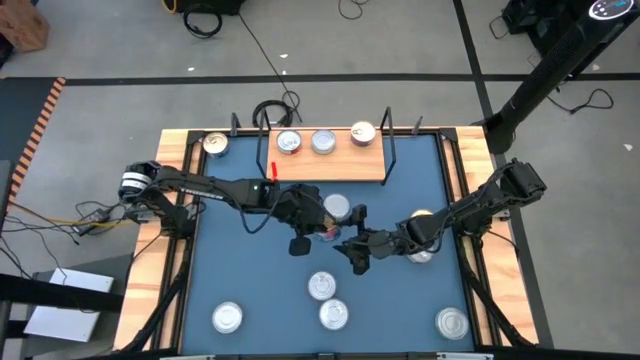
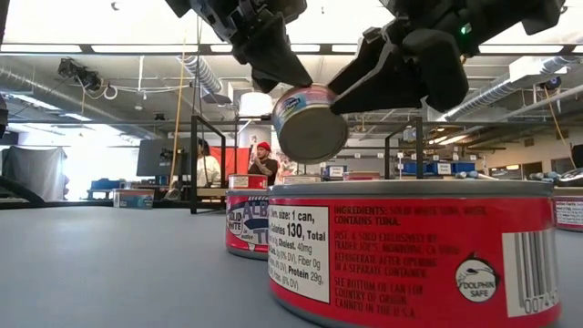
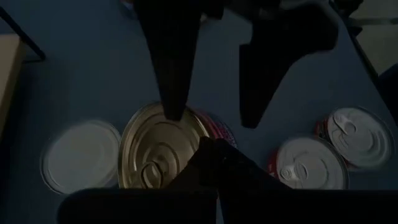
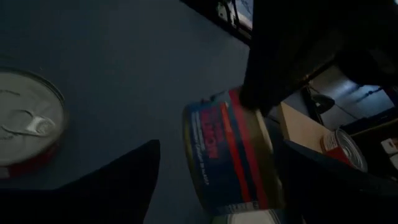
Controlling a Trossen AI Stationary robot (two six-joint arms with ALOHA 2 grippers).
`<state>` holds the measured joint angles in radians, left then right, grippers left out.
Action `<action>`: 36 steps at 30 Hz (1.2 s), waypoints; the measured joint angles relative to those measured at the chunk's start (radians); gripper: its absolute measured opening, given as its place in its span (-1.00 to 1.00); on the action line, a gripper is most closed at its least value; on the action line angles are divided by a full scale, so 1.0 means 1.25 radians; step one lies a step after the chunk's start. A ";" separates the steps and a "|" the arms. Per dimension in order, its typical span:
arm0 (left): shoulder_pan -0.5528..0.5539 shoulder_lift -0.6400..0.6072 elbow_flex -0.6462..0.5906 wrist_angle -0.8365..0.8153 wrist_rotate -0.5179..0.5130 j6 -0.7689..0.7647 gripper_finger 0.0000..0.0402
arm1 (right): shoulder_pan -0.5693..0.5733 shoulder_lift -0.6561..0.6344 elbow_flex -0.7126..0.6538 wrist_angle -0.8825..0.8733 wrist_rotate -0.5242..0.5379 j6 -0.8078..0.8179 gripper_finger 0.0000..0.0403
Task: Stack canned seafood by type on shelf
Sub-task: Stack the blue tuna can on top of the blue tuna can on the shelf
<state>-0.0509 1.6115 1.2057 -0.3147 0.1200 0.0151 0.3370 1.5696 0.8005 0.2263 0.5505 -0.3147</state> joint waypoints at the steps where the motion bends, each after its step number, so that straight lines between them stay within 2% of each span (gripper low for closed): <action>1: 0.000 0.000 0.000 0.006 0.000 0.000 -1.00 | -0.003 0.003 0.000 -0.002 0.000 0.000 0.66; 11: -0.001 0.000 0.000 0.002 0.001 -0.003 -1.00 | -0.011 0.067 0.000 0.036 0.041 -0.083 0.50; 20: -0.001 0.000 0.000 0.004 0.001 -0.015 -1.00 | -0.003 0.052 0.000 0.056 0.058 -0.087 0.00; 28: -0.001 0.000 0.000 0.002 0.005 -0.015 -0.90 | -0.003 0.052 0.000 0.063 0.058 -0.086 0.00; 36: -0.013 -0.015 0.001 -0.008 -0.011 0.005 -0.58 | -0.004 0.051 0.000 0.065 0.068 -0.073 0.00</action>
<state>-0.0674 1.5933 1.2064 -0.3246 0.1065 0.0219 0.3325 1.6339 0.8005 0.3077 0.6361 -0.4065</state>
